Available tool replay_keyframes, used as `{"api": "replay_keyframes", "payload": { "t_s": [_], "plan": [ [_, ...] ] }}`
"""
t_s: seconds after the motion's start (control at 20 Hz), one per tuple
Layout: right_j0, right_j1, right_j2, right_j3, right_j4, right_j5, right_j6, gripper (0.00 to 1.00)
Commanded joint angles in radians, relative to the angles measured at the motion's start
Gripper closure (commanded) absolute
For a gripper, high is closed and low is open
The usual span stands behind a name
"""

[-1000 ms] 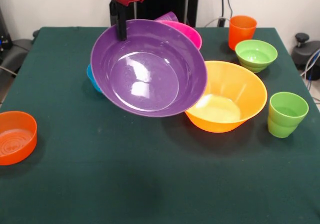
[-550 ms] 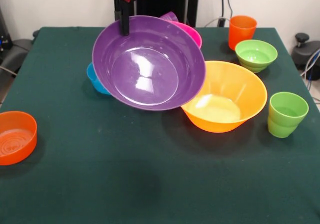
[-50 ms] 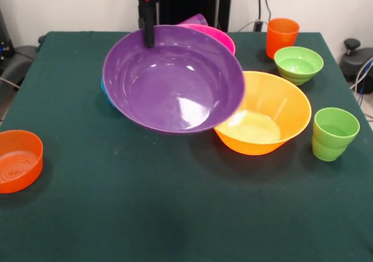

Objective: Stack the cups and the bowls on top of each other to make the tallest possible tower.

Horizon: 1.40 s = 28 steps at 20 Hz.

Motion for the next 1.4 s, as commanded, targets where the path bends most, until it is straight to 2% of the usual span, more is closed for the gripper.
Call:
{"api": "replay_keyframes", "payload": {
  "t_s": [0.05, 0.25, 0.5, 0.8, 1.05, 1.25, 1.4],
  "plan": [
    [0.030, -0.001, -0.028, 0.092, -0.071, -0.119, 0.339, 1.00],
    [0.044, -0.009, -0.041, 0.098, -0.084, -0.157, 0.396, 1.00],
    [0.032, -0.008, -0.030, 0.105, -0.083, -0.162, 0.396, 1.00],
    [0.045, -0.009, -0.052, 0.142, -0.147, -0.229, 0.453, 1.00],
    [0.100, -0.034, -0.119, 0.186, -0.262, -0.309, 0.575, 1.00],
    [0.117, -0.063, -0.147, 0.246, -0.323, -0.374, 0.651, 1.00],
    [0.115, -0.073, -0.149, 0.269, -0.341, -0.390, 0.670, 1.00]
  ]
}}
